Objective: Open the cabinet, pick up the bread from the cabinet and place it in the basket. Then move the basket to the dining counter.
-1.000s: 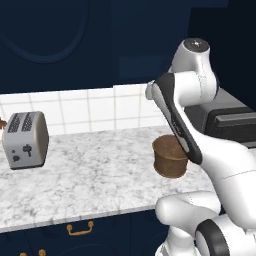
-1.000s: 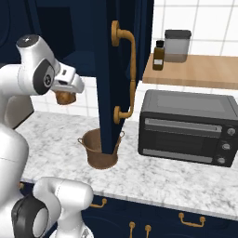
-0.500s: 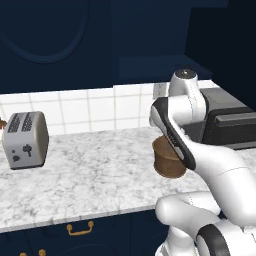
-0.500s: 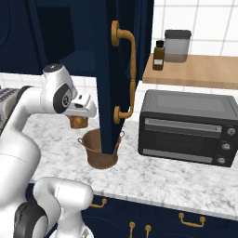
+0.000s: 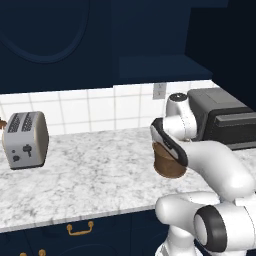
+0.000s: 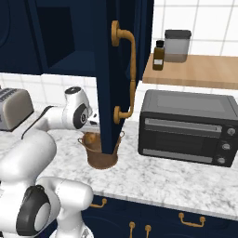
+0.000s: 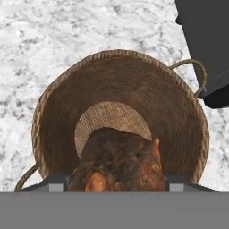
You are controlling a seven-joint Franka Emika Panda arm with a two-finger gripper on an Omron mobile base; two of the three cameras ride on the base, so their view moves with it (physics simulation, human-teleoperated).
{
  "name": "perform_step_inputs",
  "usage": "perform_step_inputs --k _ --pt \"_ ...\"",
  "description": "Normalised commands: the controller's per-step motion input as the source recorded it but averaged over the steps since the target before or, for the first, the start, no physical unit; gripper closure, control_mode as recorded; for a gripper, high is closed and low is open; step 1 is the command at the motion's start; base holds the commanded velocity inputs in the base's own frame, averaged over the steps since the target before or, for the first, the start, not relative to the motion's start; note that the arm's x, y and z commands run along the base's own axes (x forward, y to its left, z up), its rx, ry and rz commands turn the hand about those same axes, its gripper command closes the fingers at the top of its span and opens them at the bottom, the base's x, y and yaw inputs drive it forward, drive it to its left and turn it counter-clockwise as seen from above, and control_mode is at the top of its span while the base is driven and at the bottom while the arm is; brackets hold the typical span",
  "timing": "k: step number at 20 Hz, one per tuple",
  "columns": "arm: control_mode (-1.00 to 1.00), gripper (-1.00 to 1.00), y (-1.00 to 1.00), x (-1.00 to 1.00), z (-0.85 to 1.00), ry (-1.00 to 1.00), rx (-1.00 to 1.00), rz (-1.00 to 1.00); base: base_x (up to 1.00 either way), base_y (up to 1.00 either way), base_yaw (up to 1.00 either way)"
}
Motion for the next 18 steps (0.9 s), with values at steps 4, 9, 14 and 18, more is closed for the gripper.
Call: perform_step_inputs --k 4,9,14,18 --pt "-1.00 1.00 -0.09 0.29 -0.57 0.10 0.00 -0.01 0.00 0.00 0.00" --pt "-1.00 1.00 -0.09 0.29 -0.44 0.01 0.00 0.00 0.00 0.00 0.00" --pt "-1.00 1.00 -0.10 0.31 -0.47 0.01 0.00 0.00 0.00 0.00 0.00" --pt "-1.00 -1.00 -0.07 0.15 -0.34 0.00 0.00 0.00 0.00 0.00 0.00"
